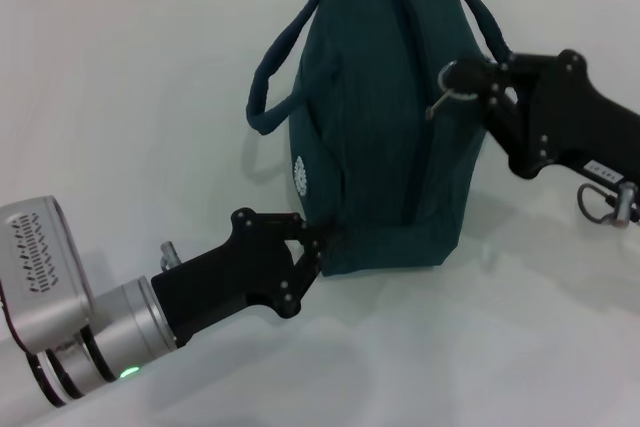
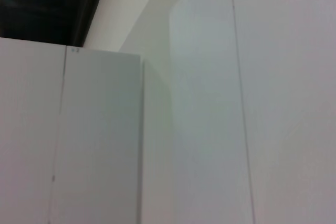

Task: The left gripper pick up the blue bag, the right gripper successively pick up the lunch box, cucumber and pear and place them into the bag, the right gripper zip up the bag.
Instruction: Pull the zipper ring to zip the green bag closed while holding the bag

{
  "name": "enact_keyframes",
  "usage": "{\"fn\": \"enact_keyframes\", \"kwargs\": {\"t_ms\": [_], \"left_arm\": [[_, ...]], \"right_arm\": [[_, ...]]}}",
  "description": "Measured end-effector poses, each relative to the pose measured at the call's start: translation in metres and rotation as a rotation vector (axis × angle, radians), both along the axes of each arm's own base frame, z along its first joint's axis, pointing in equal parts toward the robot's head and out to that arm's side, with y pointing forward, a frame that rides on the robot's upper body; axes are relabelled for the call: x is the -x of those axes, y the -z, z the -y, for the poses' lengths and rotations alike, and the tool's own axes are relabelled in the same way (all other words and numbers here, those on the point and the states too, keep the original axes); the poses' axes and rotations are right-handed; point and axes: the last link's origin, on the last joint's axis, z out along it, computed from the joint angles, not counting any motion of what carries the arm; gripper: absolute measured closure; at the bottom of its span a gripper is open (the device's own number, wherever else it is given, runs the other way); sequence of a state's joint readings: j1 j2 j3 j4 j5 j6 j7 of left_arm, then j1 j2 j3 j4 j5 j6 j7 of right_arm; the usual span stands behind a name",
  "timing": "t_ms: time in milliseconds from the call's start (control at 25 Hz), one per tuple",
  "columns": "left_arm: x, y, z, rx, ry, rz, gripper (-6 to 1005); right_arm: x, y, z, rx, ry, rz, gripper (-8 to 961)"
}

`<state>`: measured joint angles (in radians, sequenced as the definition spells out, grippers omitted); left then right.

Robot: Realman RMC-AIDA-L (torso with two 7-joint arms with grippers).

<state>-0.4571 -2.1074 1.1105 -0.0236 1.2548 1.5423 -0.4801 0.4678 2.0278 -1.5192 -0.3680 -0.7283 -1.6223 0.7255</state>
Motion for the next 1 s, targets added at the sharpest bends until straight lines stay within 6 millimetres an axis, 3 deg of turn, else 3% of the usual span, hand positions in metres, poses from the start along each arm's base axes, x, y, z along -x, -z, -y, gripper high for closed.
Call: {"fn": "enact_keyframes", "kwargs": {"t_ms": [360, 680, 1000], "left_arm": [[0.003, -0.001, 0.003, 0.011, 0.009, -0.013, 917], [0.0, -0.002, 0.003, 0.001, 0.011, 0.012, 885], [-0.011, -0.017, 0.007, -0.048, 0.034, 0.144, 852]], "right_arm": [[0.0, -0.007, -0.004, -0.054, 0.018, -0.035, 931], [0.001, -0.001, 0.001, -0.04, -0.006, -0.013, 931], [0.0, 0.001, 0.002, -0.044, -0.009, -0.003, 930]]}}
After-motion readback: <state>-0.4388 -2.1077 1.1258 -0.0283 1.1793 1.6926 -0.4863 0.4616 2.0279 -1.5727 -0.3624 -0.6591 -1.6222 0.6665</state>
